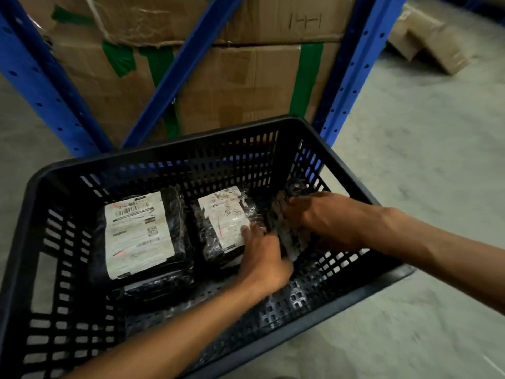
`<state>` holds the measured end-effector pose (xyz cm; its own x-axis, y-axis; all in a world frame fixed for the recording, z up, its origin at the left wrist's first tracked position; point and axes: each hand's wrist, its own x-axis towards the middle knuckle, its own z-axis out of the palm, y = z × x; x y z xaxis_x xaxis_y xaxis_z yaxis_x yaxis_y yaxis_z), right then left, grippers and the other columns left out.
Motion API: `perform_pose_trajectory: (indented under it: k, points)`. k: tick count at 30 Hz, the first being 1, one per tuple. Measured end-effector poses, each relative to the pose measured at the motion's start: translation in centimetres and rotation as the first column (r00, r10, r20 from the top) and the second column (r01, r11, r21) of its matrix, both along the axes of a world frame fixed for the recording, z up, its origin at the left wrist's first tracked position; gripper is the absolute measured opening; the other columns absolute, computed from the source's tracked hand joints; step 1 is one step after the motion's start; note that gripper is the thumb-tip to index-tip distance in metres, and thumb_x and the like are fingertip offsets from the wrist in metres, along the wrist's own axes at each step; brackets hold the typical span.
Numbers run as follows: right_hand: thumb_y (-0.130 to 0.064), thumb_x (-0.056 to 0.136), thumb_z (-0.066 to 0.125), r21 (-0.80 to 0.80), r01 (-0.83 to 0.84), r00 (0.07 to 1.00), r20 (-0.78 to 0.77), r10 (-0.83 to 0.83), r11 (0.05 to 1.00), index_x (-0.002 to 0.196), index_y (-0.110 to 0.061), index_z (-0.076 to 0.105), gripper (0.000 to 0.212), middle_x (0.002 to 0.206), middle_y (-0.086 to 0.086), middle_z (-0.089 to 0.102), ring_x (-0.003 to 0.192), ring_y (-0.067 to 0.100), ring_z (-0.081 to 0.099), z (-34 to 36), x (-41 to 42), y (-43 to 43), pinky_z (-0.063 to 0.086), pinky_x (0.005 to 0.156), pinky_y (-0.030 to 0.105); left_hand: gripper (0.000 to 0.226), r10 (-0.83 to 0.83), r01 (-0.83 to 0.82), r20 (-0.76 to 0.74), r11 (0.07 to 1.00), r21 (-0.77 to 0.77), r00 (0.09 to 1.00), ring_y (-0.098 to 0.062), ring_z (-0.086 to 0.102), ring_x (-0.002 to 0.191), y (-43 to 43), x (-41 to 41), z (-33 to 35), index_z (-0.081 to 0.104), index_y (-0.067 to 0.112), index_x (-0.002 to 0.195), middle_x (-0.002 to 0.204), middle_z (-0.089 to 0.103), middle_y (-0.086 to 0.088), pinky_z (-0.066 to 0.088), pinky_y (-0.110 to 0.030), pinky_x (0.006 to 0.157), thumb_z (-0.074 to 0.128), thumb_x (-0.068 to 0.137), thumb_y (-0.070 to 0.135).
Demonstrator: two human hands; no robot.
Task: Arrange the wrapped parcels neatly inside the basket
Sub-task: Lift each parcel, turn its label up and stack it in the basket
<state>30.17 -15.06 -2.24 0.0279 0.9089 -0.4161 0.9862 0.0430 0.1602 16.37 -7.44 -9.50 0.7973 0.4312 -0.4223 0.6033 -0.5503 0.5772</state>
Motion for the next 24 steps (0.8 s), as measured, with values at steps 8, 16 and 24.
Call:
perform_pose_trajectory:
  k: [8,16,24]
  points:
    - [-0.009,0.096,0.040,-0.025,-0.095,0.990,0.103,0.097,0.995,0.150,-0.016,0.035,0.054,0.166,0.005,0.019,0.153,0.029,-0.001,-3.2,1.1,-2.4,0.015,0.123,0.049,0.086,-0.105,0.100,-0.055,0.992,-0.077,0.993,-0.031,0.059,0.124,-2.6,1.5,-3.3,0.024,0.006,0.156,0.139,0.057,-0.016,0.049,-0.029,0.095,0.068,0.085,0.027]
    - [-0.003,0.095,0.038,-0.046,-0.066,0.994,0.088,0.070,0.997,0.139,-0.012,0.051,0.047,0.160,0.008,0.034,0.153,0.020,0.003,-3.2,1.9,-1.1,0.049,0.106,0.039,0.085,0.128,-0.109,0.128,0.983,-0.147,0.984,-0.028,0.060,0.122,-4.5,2.0,-6.2,0.024,0.006,0.153,0.137,0.059,-0.012,0.052,-0.033,0.098,0.070,0.085,0.024]
    - [-0.014,0.089,0.057,-0.099,0.038,0.961,-0.269,-0.064,0.994,0.127,-0.033,0.059,0.042,0.129,-0.007,0.062,0.119,0.015,0.060,1.6,2.1,0.9,0.053,0.096,0.035,0.026,0.081,-0.060,0.247,0.994,-0.091,0.966,-0.017,0.071,0.079,-2.2,-0.2,-3.2,0.068,0.017,0.104,0.091,0.075,-0.003,0.057,-0.029,0.068,0.064,0.088,0.037]
